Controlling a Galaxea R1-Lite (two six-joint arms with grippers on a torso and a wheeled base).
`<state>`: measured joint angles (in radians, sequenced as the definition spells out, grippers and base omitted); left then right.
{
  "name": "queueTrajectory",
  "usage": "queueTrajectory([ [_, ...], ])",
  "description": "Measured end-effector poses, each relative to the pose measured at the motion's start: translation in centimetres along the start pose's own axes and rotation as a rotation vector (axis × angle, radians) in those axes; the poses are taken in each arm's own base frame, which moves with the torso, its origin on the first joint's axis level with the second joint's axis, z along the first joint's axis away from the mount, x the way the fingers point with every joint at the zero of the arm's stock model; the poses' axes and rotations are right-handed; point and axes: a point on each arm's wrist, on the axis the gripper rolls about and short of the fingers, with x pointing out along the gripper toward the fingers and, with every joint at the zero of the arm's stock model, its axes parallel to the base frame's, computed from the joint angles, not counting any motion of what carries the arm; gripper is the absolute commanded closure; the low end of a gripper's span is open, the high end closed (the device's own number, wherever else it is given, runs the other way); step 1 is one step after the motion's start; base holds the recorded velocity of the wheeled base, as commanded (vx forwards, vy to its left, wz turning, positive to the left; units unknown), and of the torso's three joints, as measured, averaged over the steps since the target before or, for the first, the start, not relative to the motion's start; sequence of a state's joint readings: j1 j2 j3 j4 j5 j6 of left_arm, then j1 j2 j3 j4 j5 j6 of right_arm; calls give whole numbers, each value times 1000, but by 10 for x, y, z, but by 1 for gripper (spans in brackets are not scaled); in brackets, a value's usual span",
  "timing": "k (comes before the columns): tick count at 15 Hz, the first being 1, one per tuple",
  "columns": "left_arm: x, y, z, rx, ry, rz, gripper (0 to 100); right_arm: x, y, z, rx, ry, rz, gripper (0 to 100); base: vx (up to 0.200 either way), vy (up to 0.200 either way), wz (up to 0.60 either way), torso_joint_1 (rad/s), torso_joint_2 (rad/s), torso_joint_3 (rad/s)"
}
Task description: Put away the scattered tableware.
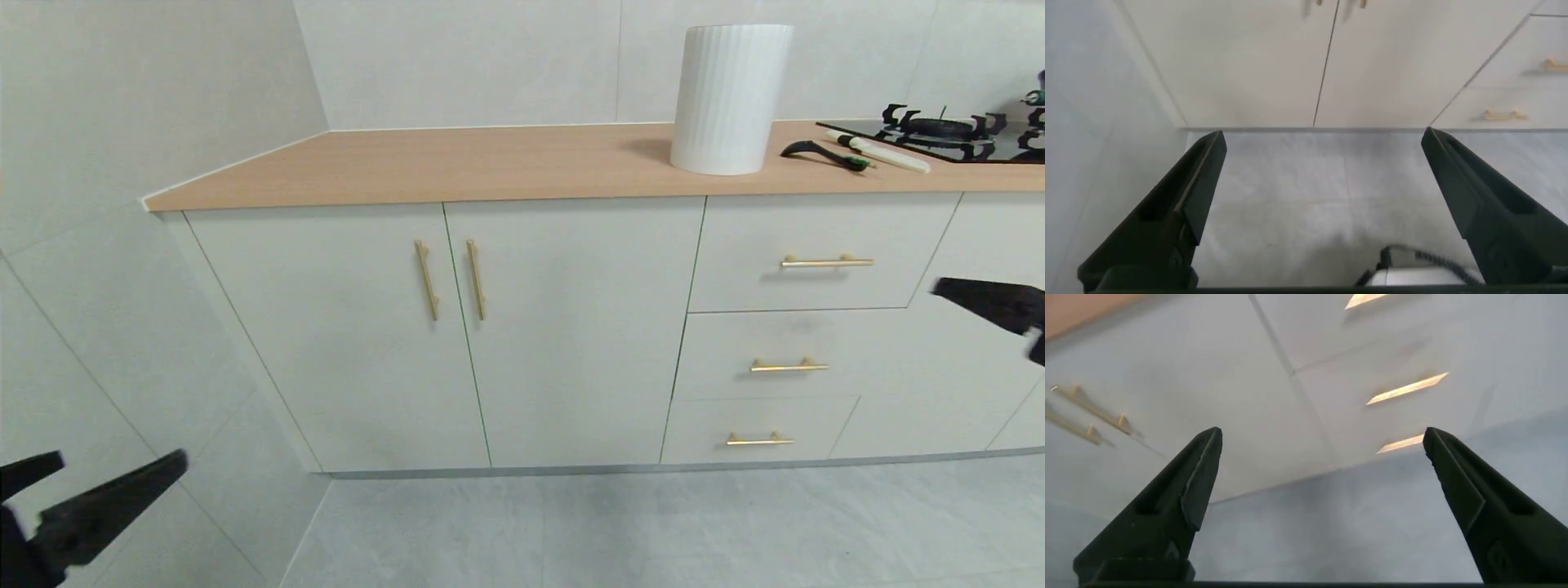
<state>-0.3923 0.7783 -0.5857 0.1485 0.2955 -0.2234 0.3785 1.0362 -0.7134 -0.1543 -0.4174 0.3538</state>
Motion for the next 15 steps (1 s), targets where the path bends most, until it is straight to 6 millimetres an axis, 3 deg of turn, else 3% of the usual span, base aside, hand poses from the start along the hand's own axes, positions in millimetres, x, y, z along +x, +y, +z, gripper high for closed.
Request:
queueTrajectory([
  [4,-54,26,-43,9,-86,69,0,-103,-60,-25,-173,-245,-57,0,0,0,0,0,0,0],
  [7,-73,33,-75,18,-182,160,0,-149,-82,-63,-225,-327,-166,0,0,0,0,0,0,0],
  [11,-76,33,-110,43,-222,232,0,-175,-88,-94,-226,-423,-209,0,0,0,0,0,0,0],
  [15,-63,35,-143,43,-219,307,0,-162,-95,-120,-229,-374,-240,0,0,0,0,0,0,0],
])
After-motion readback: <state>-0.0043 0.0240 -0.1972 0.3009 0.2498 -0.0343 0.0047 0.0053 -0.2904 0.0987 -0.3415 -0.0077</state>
